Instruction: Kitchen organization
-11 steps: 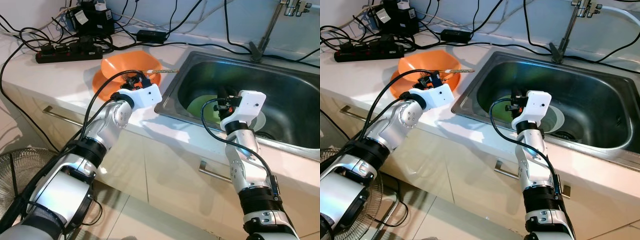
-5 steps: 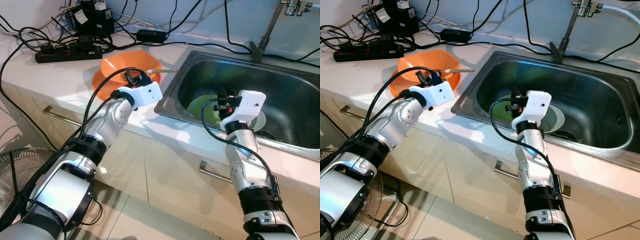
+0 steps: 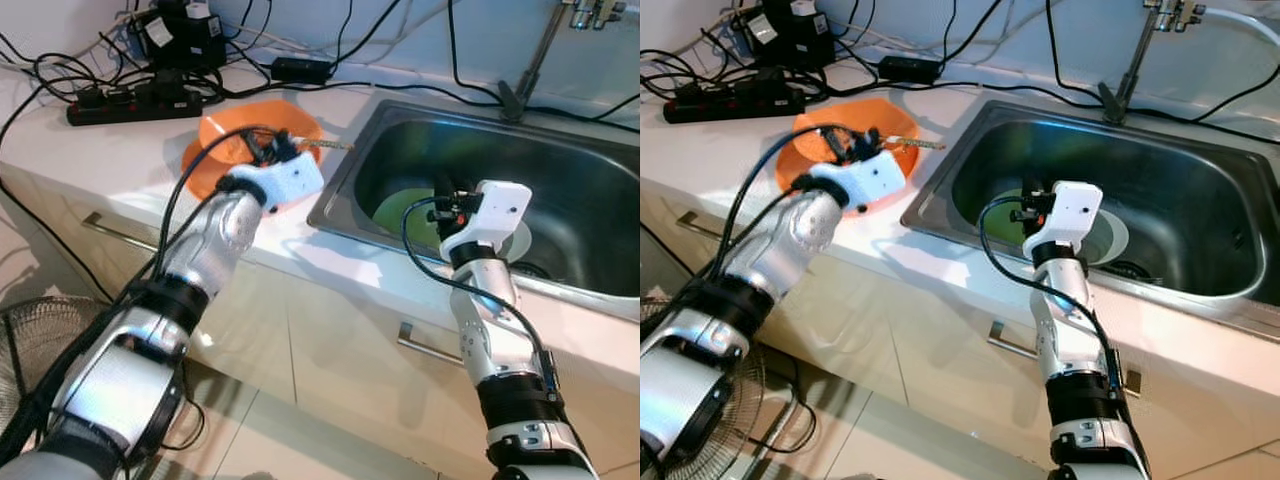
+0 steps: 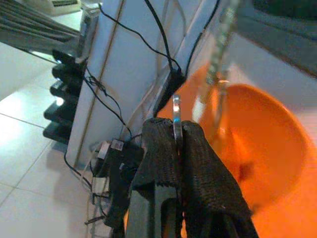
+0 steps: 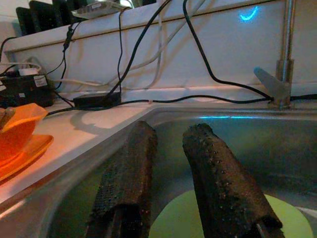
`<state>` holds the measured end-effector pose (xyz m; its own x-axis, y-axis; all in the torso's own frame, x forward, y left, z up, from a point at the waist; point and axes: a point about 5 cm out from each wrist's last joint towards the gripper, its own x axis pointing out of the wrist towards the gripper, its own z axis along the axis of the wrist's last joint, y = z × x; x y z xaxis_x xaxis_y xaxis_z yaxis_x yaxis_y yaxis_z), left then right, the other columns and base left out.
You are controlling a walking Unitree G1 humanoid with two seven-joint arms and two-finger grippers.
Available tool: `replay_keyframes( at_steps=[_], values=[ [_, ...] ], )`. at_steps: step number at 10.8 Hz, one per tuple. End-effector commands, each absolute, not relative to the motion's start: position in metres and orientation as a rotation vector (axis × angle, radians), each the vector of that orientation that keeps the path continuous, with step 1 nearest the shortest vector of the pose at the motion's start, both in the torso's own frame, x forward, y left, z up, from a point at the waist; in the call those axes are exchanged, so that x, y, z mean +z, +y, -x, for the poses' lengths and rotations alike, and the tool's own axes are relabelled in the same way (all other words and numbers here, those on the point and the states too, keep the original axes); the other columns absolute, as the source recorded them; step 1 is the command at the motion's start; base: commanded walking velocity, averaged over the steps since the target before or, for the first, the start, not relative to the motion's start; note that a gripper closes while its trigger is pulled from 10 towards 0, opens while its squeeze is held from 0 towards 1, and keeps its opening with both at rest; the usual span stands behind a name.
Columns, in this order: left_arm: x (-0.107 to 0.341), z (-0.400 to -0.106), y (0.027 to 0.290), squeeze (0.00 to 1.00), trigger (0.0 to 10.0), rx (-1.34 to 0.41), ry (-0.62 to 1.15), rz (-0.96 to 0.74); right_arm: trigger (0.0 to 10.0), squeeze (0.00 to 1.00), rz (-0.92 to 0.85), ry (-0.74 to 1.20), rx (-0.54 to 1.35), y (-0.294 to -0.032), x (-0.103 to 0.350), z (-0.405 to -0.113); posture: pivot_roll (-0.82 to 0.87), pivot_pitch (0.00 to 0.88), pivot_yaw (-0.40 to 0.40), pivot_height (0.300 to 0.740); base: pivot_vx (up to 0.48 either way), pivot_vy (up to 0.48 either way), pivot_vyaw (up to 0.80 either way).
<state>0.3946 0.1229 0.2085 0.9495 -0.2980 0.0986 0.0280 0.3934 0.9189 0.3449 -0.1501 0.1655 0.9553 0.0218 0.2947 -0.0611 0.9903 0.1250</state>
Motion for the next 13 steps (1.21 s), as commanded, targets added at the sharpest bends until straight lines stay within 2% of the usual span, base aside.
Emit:
replay_keyframes(
  at_steps=[1,2,3,4,7,8,9,10,11,13],
  values=[
    [0.216,-0.393,0.123,0.0,0.0,-0.191,-0.3,-1.155,10.0,0.0,-0.128,-0.294,0.04,-0.15,0.166,-0.346,0.2,0.071,0.008,0.74,0.0,0.0,0.0],
    [0.221,-0.392,0.125,0.0,0.6,-0.179,-0.306,-1.152,10.0,0.0,-0.127,-0.294,0.041,-0.15,0.166,-0.346,0.2,0.069,0.006,0.74,0.0,0.0,0.0],
    [0.225,-0.39,0.126,0.0,8.2,-0.161,-0.312,-1.144,10.0,0.0,-0.126,-0.293,0.042,-0.15,0.167,-0.347,0.2,0.067,0.005,0.74,0.0,0.0,0.0],
    [0.232,-0.388,0.127,0.0,10.0,-0.136,-0.327,-1.155,10.0,0.0,-0.126,-0.294,0.044,-0.149,0.167,-0.347,0.2,0.064,0.002,0.74,0.0,0.0,0.0],
    [0.265,-0.373,0.121,0.0,10.0,-0.075,-0.453,-1.091,10.0,0.0,-0.125,-0.297,0.048,-0.15,0.169,-0.35,0.22,0.052,-0.006,0.74,0.0,0.0,0.0],
    [0.277,-0.364,0.109,0.0,10.0,-0.106,-0.547,-1.004,10.0,0.0,-0.126,-0.298,0.052,-0.149,0.17,-0.352,0.22,0.046,-0.009,0.74,0.0,0.0,0.0],
    [0.284,-0.354,0.094,0.0,10.0,-0.199,-0.628,-0.901,10.0,0.36,-0.128,-0.303,0.059,-0.147,0.171,-0.353,0.22,0.04,-0.009,0.74,0.0,0.0,0.0],
    [0.291,-0.343,0.077,0.0,10.0,-0.317,-0.678,-0.734,10.0,1.0,-0.127,-0.318,0.058,-0.149,0.174,-0.353,0.22,0.033,-0.008,0.74,0.0,0.0,0.0],
    [0.292,-0.331,0.06,0.0,10.0,-0.473,-0.666,-0.502,10.0,1.0,-0.082,-0.345,0.049,-0.153,0.178,-0.353,0.21,0.032,-0.005,0.74,0.0,0.0,0.0],
    [0.289,-0.326,0.053,0.0,10.0,-0.577,-0.624,-0.318,10.0,1.0,0.035,-0.387,0.093,-0.154,0.184,-0.35,0.19,0.028,-0.001,0.74,0.0,0.0,0.0]
  ],
)
